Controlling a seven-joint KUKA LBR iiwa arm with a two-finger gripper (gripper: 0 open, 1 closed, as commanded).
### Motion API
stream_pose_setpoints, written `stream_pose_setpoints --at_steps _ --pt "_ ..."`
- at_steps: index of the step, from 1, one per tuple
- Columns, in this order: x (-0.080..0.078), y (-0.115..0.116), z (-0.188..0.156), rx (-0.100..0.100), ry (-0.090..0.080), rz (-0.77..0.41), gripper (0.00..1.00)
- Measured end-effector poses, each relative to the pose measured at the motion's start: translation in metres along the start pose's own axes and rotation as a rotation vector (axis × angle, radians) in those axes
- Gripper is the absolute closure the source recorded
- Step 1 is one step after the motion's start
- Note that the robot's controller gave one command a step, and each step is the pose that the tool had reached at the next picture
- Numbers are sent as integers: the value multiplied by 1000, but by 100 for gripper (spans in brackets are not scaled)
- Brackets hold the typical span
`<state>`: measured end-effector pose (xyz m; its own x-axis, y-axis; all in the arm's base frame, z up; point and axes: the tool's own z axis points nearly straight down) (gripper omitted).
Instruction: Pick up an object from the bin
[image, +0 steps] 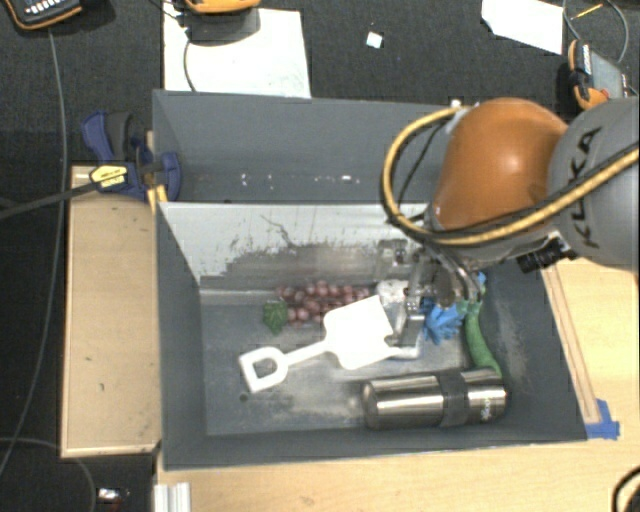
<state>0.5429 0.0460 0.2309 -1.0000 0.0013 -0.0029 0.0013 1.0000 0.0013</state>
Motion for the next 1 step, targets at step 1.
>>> stream_pose_setpoints --at_steps 1 --pt "0 0 0 0 0 0 100"
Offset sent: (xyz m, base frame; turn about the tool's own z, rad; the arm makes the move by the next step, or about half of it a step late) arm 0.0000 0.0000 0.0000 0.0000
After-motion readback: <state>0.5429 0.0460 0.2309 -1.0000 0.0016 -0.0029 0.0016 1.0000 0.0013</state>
